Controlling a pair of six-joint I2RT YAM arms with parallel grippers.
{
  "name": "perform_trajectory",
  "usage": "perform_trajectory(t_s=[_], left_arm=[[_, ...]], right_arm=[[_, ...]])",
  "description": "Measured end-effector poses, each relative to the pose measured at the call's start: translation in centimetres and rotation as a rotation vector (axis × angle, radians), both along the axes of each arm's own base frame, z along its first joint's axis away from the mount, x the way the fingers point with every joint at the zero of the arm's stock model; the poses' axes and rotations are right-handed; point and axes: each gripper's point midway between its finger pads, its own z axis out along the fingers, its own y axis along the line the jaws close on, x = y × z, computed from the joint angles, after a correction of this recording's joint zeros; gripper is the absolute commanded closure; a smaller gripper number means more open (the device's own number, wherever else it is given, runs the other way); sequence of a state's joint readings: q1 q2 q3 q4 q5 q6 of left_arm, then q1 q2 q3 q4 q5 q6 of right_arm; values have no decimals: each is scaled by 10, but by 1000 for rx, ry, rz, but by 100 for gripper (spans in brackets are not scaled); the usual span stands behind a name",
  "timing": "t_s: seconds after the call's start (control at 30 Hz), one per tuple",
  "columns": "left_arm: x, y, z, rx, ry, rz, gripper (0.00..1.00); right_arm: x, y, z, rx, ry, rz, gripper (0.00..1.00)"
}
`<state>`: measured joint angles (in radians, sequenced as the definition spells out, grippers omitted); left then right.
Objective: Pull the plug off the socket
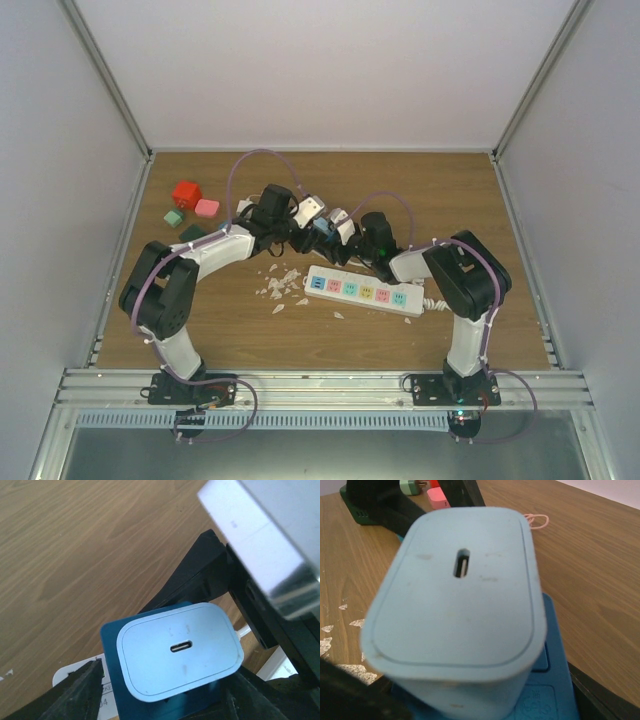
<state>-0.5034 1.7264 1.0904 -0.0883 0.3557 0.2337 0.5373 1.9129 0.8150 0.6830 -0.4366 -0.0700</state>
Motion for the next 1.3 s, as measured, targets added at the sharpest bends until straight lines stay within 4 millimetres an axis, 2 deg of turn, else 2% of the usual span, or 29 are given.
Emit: perform_trajectory(t_s=[0.13,0.27,0.5,0.63,0.7,0.8,0.87,0.97,1.1,1.3], left_arm=[[0,-1,-2,-5,12,6,54],[0,-2,-1,-12,7,2,64],[-5,1,2,-33,-7,8,71],[-4,3,16,-65,-27,18,77],[-1,5,23,-76,-48,21,71],[-1,4,28,-80,-64,15,43],[-2,2,30,-87,-76,4,34],[-5,-1,31,-98,-97,-12,30],[-7,-2,29,-98,-99,-15,29],[1,-7,26,-100,-102,-5,37]], right_arm=[[0,1,0,4,-3,3,52],[2,0,-1,17,7,-1,54],[2,-1,-1,26,10,8,57],[4,-1,-2,29,11,8,58],[6,0,-2,30,10,4,59],[7,0,-2,31,10,4,59],[8,0,-2,30,10,4,59],[8,1,-1,30,12,4,59],[8,1,-2,30,12,4,59],[8,1,-2,30,13,3,59]])
